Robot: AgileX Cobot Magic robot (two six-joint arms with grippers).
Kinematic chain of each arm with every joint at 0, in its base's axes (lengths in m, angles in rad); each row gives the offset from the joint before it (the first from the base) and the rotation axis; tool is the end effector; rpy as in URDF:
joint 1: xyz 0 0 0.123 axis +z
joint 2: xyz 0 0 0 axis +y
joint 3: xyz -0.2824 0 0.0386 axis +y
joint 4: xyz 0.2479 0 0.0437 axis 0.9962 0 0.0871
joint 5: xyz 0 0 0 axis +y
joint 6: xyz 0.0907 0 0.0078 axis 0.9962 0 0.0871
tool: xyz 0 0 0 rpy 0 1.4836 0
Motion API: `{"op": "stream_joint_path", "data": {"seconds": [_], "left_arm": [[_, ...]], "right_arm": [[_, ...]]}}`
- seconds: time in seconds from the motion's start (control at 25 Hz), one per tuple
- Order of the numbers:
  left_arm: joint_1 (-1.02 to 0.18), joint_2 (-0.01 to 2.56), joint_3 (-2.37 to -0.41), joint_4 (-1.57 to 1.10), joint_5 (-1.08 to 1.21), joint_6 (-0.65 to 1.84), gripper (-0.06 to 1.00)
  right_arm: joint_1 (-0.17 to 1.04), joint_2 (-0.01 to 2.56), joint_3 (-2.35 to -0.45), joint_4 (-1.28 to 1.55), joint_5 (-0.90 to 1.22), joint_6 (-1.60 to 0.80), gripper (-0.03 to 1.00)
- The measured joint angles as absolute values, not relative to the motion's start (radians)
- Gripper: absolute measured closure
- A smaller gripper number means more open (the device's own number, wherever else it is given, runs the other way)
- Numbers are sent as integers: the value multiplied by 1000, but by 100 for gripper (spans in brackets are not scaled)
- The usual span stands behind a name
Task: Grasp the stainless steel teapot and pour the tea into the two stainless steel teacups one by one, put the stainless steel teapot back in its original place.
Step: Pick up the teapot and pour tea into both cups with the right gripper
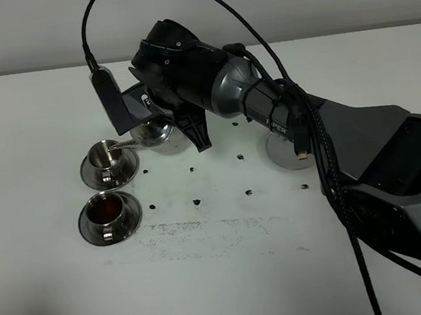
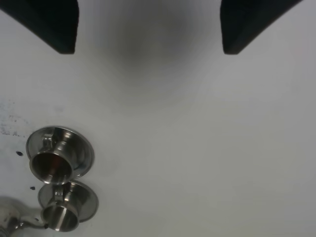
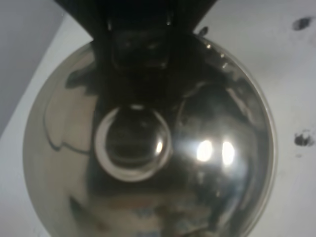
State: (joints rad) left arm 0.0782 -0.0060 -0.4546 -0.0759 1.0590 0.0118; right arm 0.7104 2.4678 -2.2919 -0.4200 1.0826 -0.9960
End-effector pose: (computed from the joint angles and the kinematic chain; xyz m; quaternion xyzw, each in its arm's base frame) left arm -0.0003 -0.0061 0.2648 -0.0279 0.8618 -0.0152 0.5062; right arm 0.4250 0.3223 0.1917 -0.7612 0.5857 -0.2254 0.1636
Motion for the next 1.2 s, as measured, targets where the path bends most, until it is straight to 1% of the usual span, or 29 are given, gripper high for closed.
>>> {"op": "stream_joint_path", "data": {"seconds": [0.4,1.2], "left_arm": [[78,-6,-455,-76,1059,12,36],[78,-6,-455,-76,1059,12,36]], "right_arm": [[731,2470,-2292,-523,1030,-1038,78],[751,2473,-2292,-600,1003,-1084,78]]}}
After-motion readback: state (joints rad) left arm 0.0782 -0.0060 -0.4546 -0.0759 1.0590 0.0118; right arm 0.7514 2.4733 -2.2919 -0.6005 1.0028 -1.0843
